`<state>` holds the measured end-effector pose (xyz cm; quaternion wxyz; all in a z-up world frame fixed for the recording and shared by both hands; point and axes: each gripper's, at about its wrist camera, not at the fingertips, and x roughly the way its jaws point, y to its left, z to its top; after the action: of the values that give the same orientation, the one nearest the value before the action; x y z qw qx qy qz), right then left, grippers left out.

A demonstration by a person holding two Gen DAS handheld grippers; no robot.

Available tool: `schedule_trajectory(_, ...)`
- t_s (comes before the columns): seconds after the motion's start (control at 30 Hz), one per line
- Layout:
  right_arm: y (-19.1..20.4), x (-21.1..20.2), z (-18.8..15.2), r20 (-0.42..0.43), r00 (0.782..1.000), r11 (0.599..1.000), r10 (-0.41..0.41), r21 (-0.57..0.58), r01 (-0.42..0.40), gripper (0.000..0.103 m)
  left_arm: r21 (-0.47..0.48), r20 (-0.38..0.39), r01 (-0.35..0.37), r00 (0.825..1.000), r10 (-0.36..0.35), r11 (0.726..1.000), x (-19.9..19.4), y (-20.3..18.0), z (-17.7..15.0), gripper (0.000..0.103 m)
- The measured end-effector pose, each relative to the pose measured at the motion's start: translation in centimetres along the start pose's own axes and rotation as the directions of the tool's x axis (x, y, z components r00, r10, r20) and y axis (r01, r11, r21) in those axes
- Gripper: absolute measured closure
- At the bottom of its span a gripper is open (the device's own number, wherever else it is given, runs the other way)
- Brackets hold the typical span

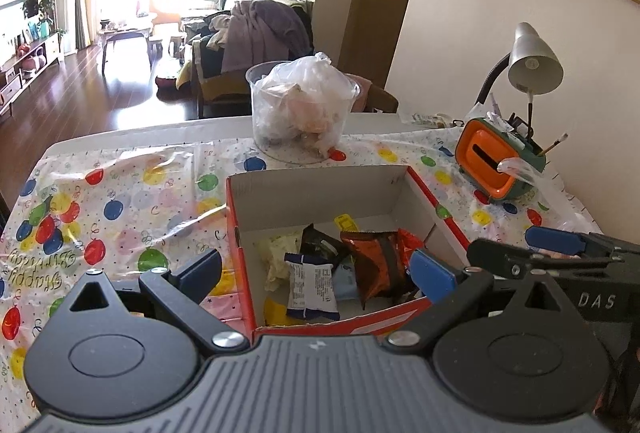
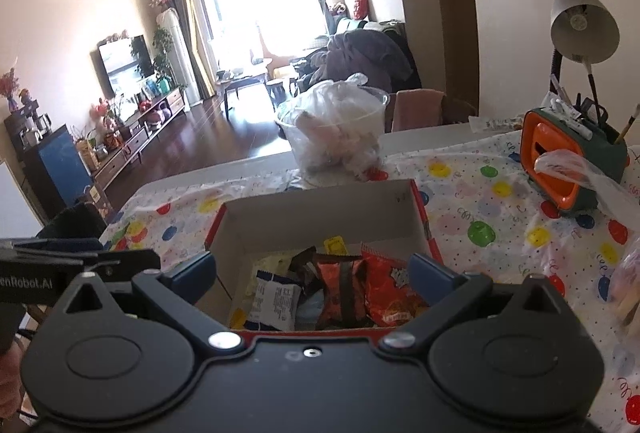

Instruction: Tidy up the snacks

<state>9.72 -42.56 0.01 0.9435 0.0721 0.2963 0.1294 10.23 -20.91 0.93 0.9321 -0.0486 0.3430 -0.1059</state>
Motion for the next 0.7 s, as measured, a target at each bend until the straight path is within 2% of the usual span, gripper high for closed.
schedule_trajectory(0.7, 0.6, -1.5, -0.1, 0.027, 1.0, 1.0, 0.006, 0.006, -0.006, 0.0, -0.005, 0.01, 0.015, 1.0, -0.015, 1.0, -1.5, -0.4, -0.5, 0.002)
